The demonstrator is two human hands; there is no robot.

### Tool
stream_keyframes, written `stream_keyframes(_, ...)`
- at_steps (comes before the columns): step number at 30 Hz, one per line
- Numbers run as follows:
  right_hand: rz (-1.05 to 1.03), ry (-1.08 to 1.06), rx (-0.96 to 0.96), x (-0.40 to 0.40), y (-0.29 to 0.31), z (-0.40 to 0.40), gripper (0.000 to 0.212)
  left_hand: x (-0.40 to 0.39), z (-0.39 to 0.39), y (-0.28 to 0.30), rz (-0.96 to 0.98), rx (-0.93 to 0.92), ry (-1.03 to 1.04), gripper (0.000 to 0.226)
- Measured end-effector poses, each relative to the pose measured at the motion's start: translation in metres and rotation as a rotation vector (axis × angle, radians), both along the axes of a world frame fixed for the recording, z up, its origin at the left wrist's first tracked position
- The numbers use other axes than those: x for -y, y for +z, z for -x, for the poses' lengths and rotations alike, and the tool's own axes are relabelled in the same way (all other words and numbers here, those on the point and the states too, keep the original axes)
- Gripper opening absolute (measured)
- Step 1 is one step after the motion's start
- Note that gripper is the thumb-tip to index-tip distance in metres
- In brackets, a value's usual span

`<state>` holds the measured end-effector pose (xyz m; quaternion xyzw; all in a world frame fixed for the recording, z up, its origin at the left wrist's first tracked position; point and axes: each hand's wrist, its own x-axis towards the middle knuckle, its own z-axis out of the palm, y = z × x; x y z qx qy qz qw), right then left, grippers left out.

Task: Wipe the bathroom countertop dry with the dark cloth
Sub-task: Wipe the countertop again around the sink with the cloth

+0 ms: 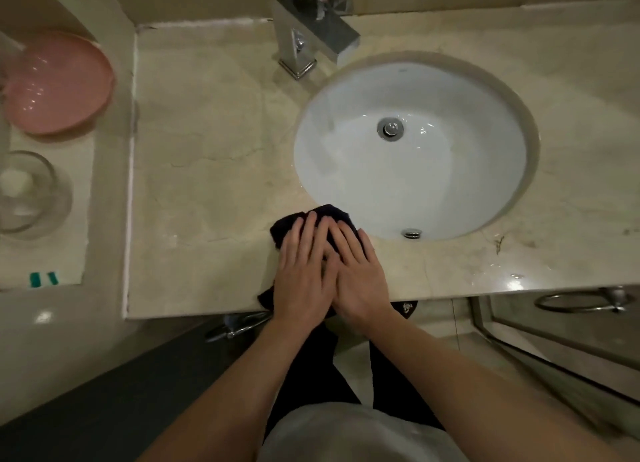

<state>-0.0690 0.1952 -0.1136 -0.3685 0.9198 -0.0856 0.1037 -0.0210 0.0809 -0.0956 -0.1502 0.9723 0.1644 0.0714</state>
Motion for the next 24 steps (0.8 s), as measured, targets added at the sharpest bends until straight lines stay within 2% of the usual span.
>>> stream_keyframes(5,0.111,-0.103,-0.011,-0.035,0.003,0.013,0.053,-0.019,0.004,-0.010,0.090,-0.009,0.069,0.059)
stream_keyframes(11,0.116,-0.136,-0.024,-0.107,0.001,0.034,0.052,-0.087,0.034,-0.008,0.136,0.042,-0.077,0.060)
stream_keyframes(19,0.041,-0.160,-0.044,-0.235,0.011,0.088,0.052,-0.208,0.097,0.003,0.065,0.070,-0.196,0.056)
stream_keyframes(24,0.031,-0.184,0.009,-0.242,0.023,0.103,0.055,-0.218,0.114,0.013,-0.051,0.081,-0.180,0.054)
